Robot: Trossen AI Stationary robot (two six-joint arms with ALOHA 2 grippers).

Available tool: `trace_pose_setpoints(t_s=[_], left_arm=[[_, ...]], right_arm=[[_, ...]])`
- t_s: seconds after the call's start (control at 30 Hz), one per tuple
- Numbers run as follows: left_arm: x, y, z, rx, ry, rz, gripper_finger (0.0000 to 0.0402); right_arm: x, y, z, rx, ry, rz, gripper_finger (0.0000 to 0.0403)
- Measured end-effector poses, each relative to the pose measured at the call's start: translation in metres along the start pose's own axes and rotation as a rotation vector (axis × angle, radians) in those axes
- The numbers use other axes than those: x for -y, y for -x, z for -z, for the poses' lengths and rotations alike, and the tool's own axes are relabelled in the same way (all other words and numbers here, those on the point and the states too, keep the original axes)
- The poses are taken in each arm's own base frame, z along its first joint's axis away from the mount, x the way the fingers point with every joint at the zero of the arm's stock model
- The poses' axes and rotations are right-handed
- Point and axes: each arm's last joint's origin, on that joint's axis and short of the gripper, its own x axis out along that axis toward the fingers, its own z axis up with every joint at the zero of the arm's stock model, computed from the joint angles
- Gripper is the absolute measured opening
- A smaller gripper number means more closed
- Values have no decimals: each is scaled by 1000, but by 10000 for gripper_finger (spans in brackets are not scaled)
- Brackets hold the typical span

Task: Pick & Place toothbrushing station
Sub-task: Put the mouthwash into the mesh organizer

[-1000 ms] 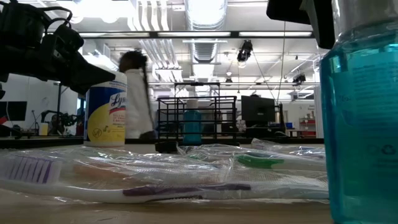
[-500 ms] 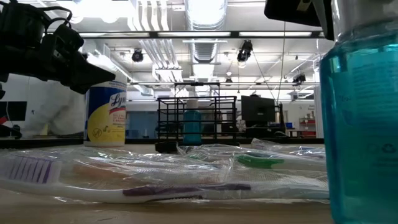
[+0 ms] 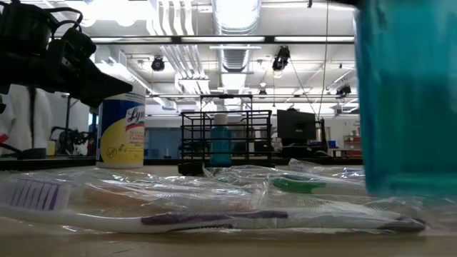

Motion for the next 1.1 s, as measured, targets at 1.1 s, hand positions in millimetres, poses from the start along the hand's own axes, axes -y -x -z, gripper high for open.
trace_pose_setpoints(t_s=[1.1], left_arm=[[0, 0, 0, 0, -10, -10, 7]], right_arm=[[106, 259, 41, 505, 64, 204, 84]])
